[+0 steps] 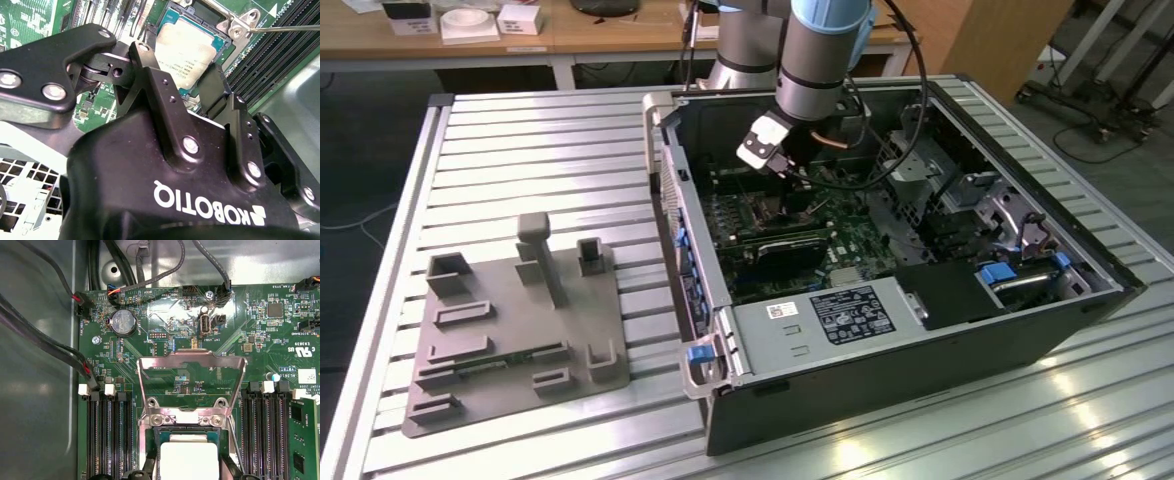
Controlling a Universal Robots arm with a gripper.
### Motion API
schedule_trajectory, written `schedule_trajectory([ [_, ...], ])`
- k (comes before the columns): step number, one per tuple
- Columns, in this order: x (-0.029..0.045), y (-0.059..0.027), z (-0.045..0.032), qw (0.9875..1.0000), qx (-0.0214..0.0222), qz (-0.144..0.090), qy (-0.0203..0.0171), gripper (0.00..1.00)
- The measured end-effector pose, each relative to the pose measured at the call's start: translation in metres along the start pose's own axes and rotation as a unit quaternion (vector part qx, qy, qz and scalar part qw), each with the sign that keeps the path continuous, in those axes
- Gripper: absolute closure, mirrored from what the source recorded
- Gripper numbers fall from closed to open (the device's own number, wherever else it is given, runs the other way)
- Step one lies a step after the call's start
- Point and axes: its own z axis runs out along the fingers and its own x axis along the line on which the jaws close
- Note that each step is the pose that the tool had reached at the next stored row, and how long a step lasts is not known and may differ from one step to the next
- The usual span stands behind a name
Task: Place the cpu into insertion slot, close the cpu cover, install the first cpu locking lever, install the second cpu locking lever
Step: 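Place the cpu into insertion slot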
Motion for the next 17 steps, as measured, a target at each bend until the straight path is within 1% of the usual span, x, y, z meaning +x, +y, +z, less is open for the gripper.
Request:
schedule_trajectory([
  [5,0.0000,0.0001,0.0000,1.0000,0.0000,0.000,0.0000,0.40],
  [6,0.0000,0.0001,0.0000,1.0000,0.0000,0.000,0.0000,0.34],
  [17,0.0000,0.0017,-0.0001,1.0000,0.0000,0.000,-0.0004,0.34],
])
